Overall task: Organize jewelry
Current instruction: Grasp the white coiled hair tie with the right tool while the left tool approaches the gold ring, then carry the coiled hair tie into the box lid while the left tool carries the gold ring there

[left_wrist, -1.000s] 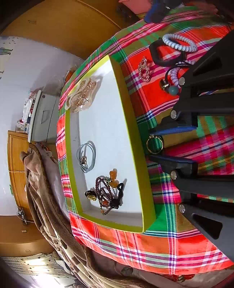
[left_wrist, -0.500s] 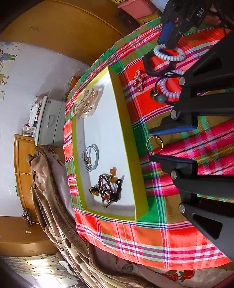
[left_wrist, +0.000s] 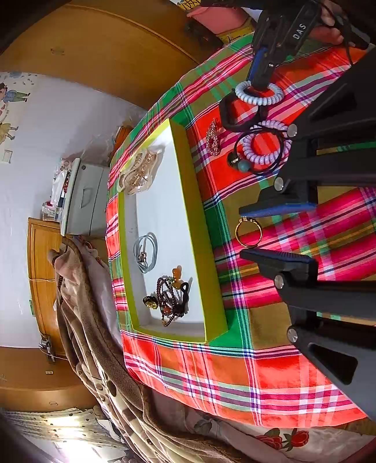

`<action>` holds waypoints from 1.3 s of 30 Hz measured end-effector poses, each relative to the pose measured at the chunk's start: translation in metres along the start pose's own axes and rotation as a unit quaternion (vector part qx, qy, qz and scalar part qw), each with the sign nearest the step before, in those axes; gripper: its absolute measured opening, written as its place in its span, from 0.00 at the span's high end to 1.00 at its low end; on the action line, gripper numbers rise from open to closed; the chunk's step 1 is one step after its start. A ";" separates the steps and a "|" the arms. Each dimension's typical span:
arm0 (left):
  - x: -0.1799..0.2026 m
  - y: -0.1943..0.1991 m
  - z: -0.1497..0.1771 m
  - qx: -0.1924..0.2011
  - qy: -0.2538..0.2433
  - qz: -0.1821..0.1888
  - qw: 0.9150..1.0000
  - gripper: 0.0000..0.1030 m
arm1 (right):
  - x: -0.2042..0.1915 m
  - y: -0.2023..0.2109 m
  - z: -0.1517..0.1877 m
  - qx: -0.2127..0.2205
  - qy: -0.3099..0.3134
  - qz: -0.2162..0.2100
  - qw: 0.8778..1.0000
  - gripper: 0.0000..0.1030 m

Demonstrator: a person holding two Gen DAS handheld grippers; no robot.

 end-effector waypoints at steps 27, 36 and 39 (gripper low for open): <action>-0.014 0.029 -0.017 0.032 -0.006 0.002 0.999 0.78 | -0.020 0.037 -0.054 0.077 0.011 0.006 0.997 0.90; -0.027 0.021 -0.055 0.036 -0.004 0.013 0.999 0.78 | -0.043 0.018 -0.102 0.084 0.036 0.004 0.996 0.90; -0.033 0.014 -0.070 0.035 -0.006 0.008 0.999 0.78 | -0.049 0.003 -0.118 0.078 0.034 -0.001 0.996 0.90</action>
Point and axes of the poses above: each gripper's, at about its wrist camera, not at the fingertips, and y roughly against the way its jaws point, x to its right, z to its underside, the point moved 10 cm from there along -y, roughly the way its jaws point, and after that the axes turned 3 degrees about z, right-handed, at the moved point
